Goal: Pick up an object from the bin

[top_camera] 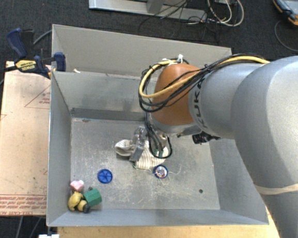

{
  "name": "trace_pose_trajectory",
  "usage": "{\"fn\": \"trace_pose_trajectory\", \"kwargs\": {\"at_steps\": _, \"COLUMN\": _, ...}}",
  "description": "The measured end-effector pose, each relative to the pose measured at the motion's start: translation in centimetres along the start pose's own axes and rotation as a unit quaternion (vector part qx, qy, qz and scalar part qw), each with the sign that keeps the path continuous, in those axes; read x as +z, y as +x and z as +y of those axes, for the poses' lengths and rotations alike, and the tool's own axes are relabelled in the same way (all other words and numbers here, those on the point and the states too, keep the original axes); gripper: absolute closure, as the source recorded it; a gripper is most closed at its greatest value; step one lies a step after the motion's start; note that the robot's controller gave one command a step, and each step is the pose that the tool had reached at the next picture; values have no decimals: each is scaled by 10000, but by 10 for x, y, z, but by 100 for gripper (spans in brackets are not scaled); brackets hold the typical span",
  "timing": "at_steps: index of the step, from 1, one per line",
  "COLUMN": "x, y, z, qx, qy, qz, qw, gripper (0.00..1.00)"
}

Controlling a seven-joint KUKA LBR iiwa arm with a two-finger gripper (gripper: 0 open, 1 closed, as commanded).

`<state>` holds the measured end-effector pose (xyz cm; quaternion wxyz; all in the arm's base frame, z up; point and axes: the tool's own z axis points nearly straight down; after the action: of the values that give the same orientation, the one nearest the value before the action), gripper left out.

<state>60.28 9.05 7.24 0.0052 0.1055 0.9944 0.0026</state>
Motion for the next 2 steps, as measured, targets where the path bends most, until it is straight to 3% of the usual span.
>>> {"fn": "trace_pose_trajectory", "kwargs": {"at_steps": 2, "x": 0, "y": 0, "z": 0, "qx": 1, "qy": 0, "qz": 0, "qw": 10000, "gripper": 100}}
